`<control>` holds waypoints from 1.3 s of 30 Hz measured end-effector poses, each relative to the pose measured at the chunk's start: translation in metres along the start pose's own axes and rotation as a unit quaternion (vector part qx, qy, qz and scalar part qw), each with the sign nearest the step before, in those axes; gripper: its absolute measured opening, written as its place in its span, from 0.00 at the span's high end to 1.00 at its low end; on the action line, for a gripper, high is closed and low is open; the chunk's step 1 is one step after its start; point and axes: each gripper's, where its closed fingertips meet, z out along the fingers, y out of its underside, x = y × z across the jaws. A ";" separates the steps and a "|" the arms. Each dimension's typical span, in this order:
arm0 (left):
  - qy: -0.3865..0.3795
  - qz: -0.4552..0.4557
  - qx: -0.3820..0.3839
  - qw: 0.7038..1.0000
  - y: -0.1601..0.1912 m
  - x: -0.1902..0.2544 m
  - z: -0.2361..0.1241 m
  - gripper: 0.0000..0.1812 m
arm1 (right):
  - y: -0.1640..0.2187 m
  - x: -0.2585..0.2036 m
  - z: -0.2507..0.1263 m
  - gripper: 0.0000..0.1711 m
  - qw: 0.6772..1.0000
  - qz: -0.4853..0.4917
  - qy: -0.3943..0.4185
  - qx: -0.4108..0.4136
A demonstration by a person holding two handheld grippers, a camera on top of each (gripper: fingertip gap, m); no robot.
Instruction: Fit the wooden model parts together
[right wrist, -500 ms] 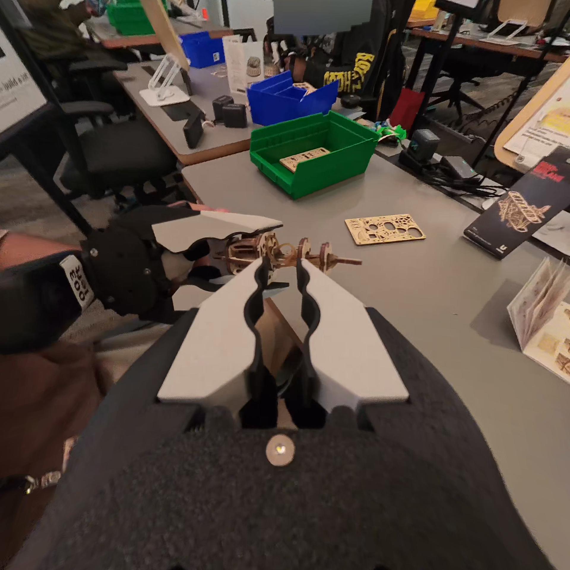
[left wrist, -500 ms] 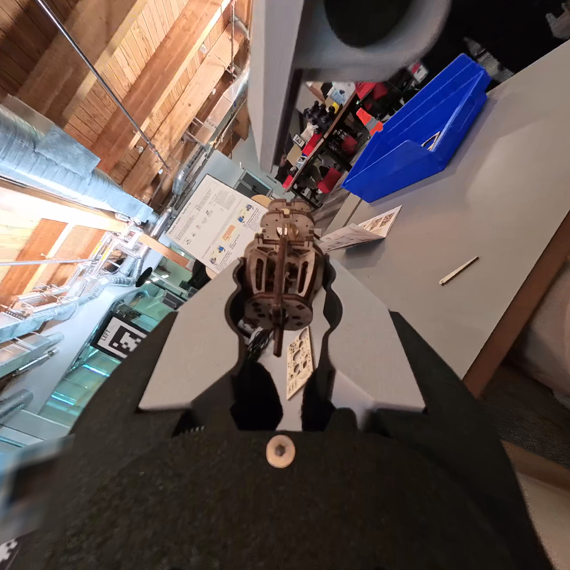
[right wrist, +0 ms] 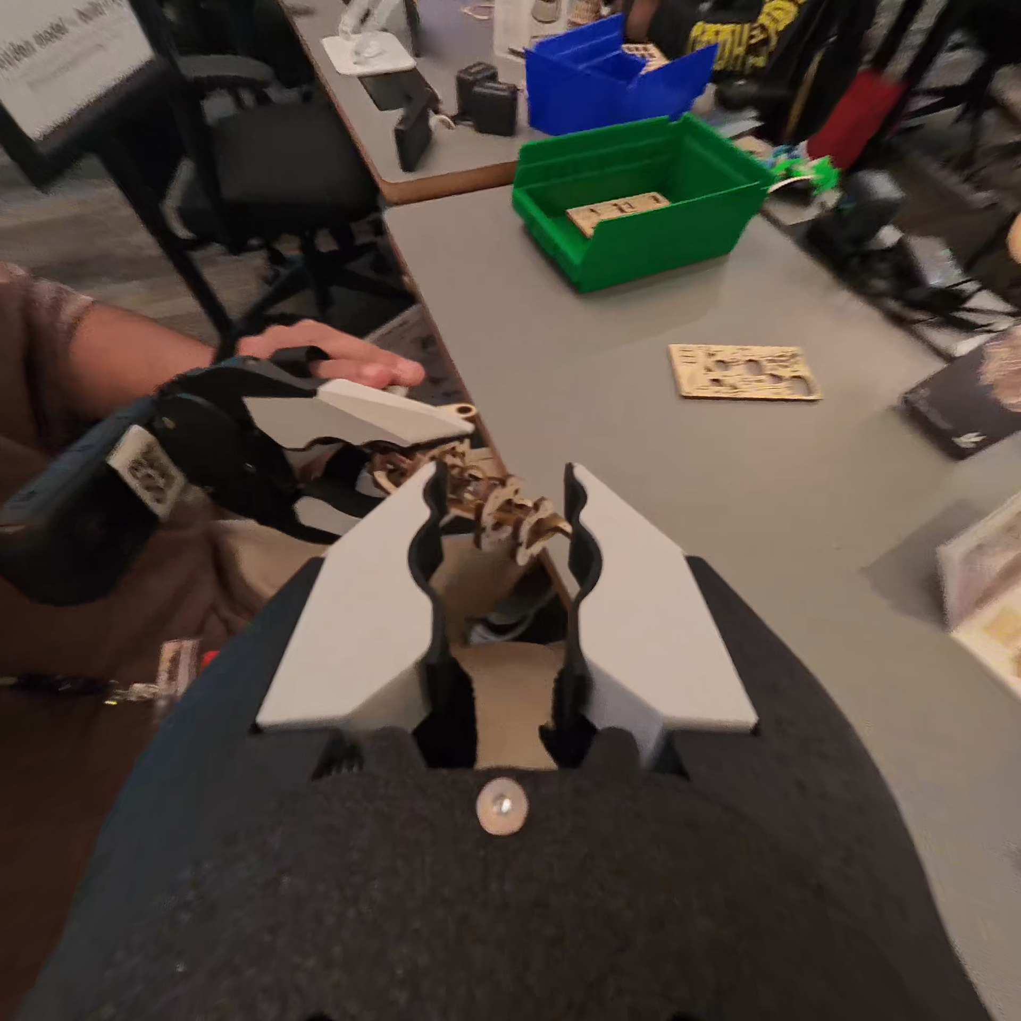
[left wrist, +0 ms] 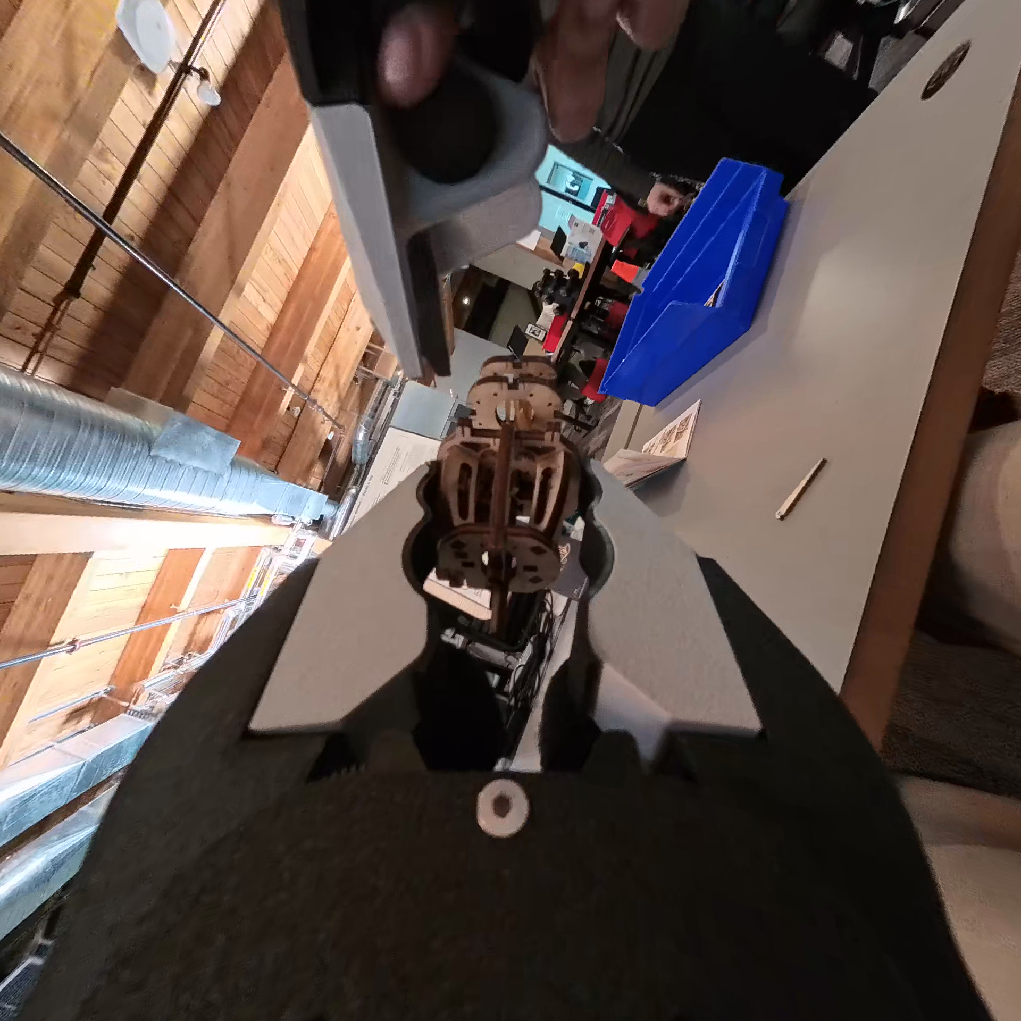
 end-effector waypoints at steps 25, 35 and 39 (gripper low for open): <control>0.000 -0.032 -0.083 0.996 0.028 0.004 0.011 0.75 | 0.018 0.038 0.004 0.71 0.979 -0.014 0.194 -0.055; -0.048 -0.181 -0.113 0.976 0.057 -0.011 0.023 0.74 | 0.026 -0.001 0.062 0.50 0.844 0.453 -0.130 0.256; -0.053 -0.167 -0.148 0.973 0.077 -0.002 0.038 0.74 | 0.024 0.021 0.085 0.55 0.833 0.477 -0.085 0.269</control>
